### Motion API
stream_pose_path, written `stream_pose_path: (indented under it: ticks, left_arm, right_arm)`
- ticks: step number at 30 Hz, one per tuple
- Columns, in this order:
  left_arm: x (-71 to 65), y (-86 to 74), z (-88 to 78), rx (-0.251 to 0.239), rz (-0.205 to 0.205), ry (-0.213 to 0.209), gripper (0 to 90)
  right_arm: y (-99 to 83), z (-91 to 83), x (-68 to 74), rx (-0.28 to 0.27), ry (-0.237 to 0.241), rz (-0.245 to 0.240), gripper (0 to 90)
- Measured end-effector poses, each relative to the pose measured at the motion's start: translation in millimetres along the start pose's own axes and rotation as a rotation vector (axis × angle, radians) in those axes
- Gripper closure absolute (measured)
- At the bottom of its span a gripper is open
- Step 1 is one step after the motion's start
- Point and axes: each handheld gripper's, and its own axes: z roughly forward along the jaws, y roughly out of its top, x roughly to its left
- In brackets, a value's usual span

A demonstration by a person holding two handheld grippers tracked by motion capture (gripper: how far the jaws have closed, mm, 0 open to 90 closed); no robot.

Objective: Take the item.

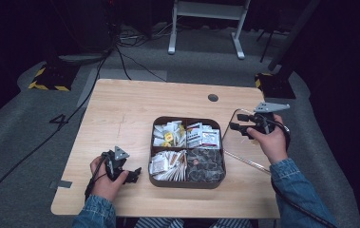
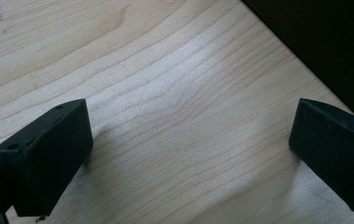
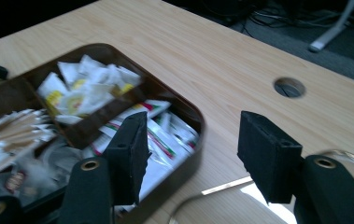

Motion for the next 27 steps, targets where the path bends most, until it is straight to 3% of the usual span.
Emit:
stream_pose_path:
  ticks: [4,13,16,19,22,27]
  left_arm:
    - [0.0,-0.2,-0.2,0.001,0.000,0.000,0.1]
    - [-0.6,-0.7,-0.5,0.000,-0.003,0.001,0.1]
    - [-1.0,-1.3,-0.9,-0.001,-0.002,0.000,0.1]
    - [-0.9,-1.5,-1.2,-0.001,0.002,0.002,0.1]
    - [-0.9,-1.4,-1.2,-0.001,0.002,0.001,0.1]
    - [-0.9,-1.5,-1.3,-0.001,0.003,0.000,0.1]
  right_arm:
    - [15.1,9.3,20.8,-0.006,0.051,-0.043,42.9]
    - [33.0,36.8,64.4,0.020,0.175,-0.074,40.2]
    - [34.1,50.2,78.1,0.058,0.188,-0.088,29.1]
    - [35.1,61.6,91.8,0.057,0.168,-0.091,25.1]
    - [35.4,71.8,103.1,0.061,0.189,-0.096,27.8]
    - [30.7,88.7,117.3,0.108,0.260,-0.120,40.5]
